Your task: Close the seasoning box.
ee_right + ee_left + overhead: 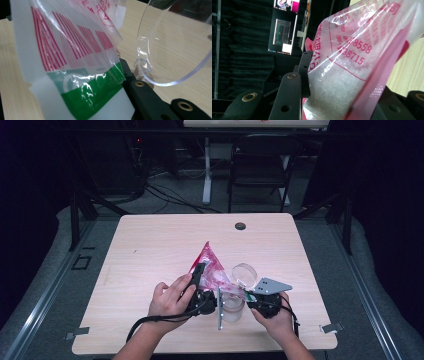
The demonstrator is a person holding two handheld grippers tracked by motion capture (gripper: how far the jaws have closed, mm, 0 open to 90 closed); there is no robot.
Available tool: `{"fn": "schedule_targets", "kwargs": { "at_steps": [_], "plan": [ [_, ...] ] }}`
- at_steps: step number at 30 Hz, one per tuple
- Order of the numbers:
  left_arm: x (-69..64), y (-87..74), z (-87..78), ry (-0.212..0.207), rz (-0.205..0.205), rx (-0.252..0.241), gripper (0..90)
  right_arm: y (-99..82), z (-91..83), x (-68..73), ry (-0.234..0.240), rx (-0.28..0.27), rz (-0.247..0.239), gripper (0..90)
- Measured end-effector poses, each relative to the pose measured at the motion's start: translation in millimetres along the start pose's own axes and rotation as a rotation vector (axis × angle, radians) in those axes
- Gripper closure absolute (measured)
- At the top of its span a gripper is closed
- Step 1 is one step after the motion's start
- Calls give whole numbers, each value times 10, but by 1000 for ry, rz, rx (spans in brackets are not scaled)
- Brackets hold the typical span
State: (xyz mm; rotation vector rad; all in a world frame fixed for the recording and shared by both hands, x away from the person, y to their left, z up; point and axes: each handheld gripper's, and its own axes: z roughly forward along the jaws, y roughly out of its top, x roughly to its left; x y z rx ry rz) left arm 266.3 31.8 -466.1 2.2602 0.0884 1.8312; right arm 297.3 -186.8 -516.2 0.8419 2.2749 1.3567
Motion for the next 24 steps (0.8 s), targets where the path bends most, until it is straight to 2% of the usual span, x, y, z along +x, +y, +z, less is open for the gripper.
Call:
{"fn": "schedule_targets", "kwargs": {
  "at_steps": [19,24],
  "plan": [
    [-63,-177,32,-63,-80,22,669,38,-15,48,-8,-11,-13,900],
    [-90,-221,46,-86,-119,27,669,51,-30,56,-10,-18,-13,900]
  ]
}}
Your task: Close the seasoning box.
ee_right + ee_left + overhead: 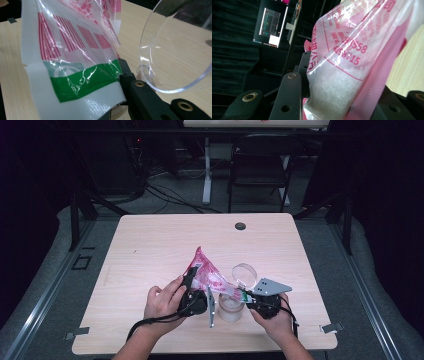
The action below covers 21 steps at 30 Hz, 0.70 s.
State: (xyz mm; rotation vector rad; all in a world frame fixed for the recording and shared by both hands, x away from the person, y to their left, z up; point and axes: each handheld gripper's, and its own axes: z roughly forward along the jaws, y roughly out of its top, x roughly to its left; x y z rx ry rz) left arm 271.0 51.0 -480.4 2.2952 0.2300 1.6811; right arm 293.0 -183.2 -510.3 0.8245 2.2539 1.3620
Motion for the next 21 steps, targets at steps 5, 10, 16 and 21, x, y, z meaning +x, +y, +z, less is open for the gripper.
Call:
{"fn": "schedule_targets", "kwargs": {
  "at_steps": [5,10,16,21],
  "plan": [
    [-10,-40,17,-25,-24,7,674,14,-5,8,-1,-12,5,900],
    [-13,-73,27,-45,-57,10,677,34,-19,23,0,-17,0,900],
    [-43,-123,42,-72,-95,17,681,53,-28,37,2,-29,-4,900],
    [-70,-159,49,-85,-116,21,684,69,-28,52,4,-37,-6,900]
  ]
}}
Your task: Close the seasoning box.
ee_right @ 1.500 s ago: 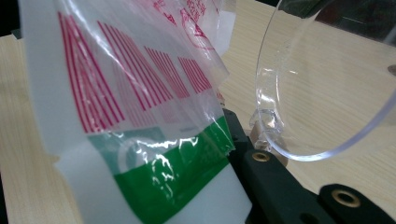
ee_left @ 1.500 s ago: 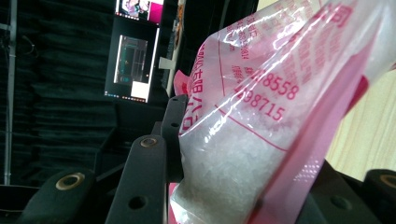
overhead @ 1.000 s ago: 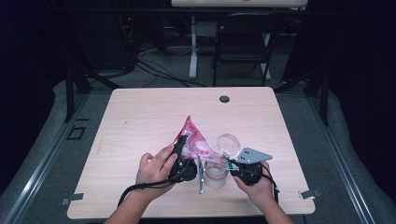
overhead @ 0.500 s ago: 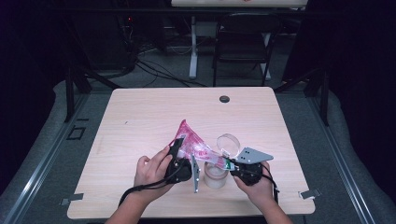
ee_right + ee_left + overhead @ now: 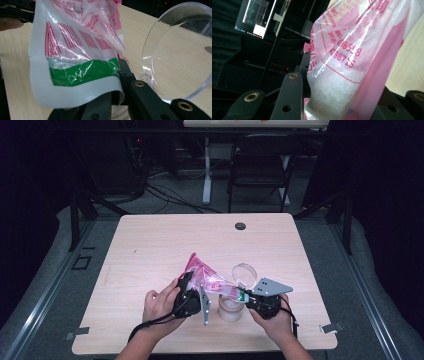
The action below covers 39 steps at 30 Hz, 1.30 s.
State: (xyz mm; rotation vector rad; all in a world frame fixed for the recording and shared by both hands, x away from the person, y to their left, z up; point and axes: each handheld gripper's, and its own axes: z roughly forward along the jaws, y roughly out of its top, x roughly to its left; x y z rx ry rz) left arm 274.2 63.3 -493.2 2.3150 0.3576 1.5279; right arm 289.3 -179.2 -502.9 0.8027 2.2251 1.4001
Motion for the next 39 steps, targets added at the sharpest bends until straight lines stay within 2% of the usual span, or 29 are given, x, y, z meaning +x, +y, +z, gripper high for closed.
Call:
{"fn": "schedule_targets", "kwargs": {
  "at_steps": [9,16,21,26,30,31,34,35,36,39],
  "plan": [
    [-15,-66,6,-23,-34,6,688,27,24,20,8,2,-5,900],
    [-30,-110,10,-46,-78,2,690,54,28,37,9,-7,-8,900],
    [-23,-134,4,-57,-87,10,690,74,36,46,13,-17,-9,900],
    [-40,-168,25,-80,-139,3,690,95,38,58,14,-22,-13,900],
    [-58,-191,40,-97,-152,6,692,111,37,67,16,-27,-14,900],
    [-74,-197,46,-100,-169,3,692,114,37,71,17,-29,-15,900],
    [-68,-215,48,-113,-160,15,693,121,41,80,21,-31,-17,900],
    [-85,-224,55,-116,-189,5,693,123,43,84,21,-32,-18,900],
    [-76,-233,60,-120,-182,5,694,126,44,86,22,-32,-20,900],
    [-85,-257,73,-132,-205,10,694,141,56,96,24,-34,-23,900]
  ]
}}
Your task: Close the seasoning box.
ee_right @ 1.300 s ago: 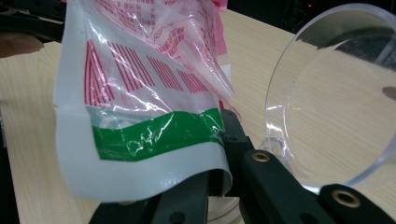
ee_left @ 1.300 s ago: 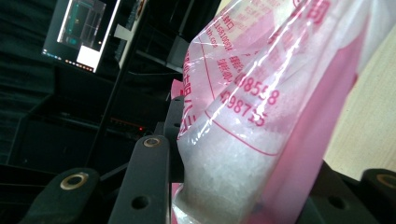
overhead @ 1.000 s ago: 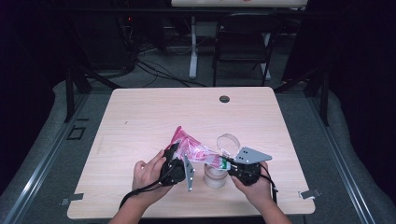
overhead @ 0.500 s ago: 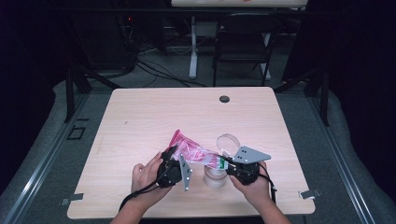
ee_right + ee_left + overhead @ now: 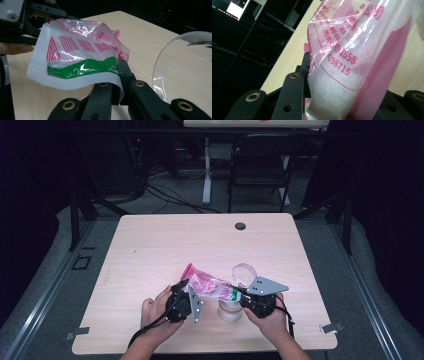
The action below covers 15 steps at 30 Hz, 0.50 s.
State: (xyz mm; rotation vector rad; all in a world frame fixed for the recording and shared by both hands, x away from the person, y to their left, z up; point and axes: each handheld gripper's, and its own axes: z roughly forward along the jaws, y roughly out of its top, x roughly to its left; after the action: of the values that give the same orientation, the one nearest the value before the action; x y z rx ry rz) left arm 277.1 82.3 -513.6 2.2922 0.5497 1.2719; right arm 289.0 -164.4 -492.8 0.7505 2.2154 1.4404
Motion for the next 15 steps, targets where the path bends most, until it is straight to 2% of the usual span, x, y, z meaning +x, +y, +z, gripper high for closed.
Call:
{"fn": "schedule_targets", "kwargs": {
  "at_steps": [15],
  "plan": [
    [12,-92,56,-92,-93,20,698,28,36,37,18,-4,-11,900]
  ]
}}
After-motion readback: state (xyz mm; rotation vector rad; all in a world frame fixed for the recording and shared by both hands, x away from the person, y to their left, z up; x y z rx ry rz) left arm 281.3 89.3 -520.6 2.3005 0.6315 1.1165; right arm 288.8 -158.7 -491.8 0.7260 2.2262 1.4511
